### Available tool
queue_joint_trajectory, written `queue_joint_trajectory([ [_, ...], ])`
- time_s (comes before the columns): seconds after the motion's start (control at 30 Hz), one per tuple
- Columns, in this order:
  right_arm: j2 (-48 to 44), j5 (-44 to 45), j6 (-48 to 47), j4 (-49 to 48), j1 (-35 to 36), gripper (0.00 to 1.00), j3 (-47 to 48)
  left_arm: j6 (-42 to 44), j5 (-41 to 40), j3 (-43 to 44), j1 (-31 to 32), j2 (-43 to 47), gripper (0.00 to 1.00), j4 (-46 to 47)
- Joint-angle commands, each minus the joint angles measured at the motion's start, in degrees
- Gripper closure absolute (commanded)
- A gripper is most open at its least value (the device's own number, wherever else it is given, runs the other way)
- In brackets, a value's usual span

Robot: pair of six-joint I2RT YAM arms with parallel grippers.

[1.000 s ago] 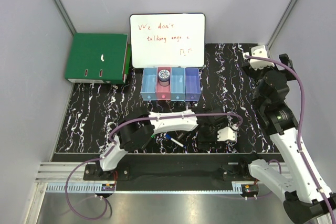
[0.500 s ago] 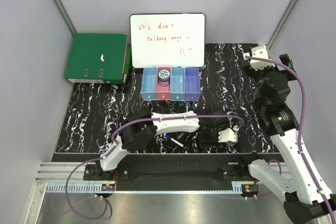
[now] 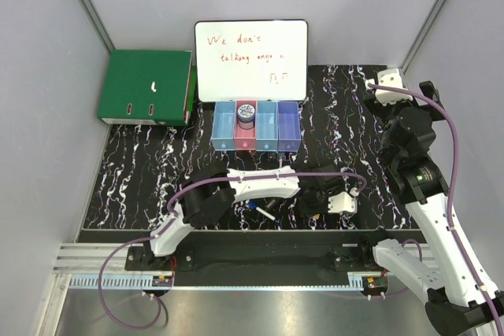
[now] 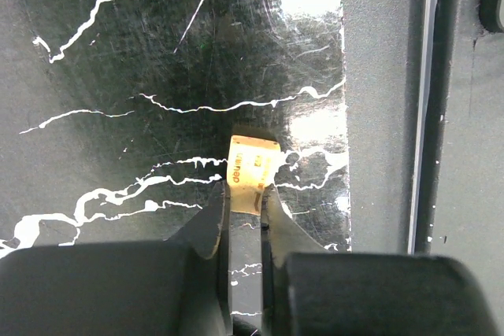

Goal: Sort the stationery into containers
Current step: Pick up the stationery from the corner of the board.

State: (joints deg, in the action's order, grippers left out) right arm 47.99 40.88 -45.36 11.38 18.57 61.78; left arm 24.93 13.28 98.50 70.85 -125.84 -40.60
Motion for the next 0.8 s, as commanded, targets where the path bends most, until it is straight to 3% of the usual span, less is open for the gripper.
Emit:
queue_joint_trajectory([
  [0.0,-1.14,-0.28,-0.16,-3.20,-0.37,0.02,-0.17,-0.14,-1.41,0.82,0.17,0.07,1.00,1.49],
  [0.37,-1.93,-0.28,-0.34,-3.38,-0.55,0.02,-1.31,-1.81,-1.94,0.82,-2.47,4.55,1.00,1.40],
  [0.77,-2.11,0.51,-0.69,-4.17,-0.73,0.01,-1.84,-3.75,-8.78,0.38,-11.68,14.30,1.00,-1.50],
])
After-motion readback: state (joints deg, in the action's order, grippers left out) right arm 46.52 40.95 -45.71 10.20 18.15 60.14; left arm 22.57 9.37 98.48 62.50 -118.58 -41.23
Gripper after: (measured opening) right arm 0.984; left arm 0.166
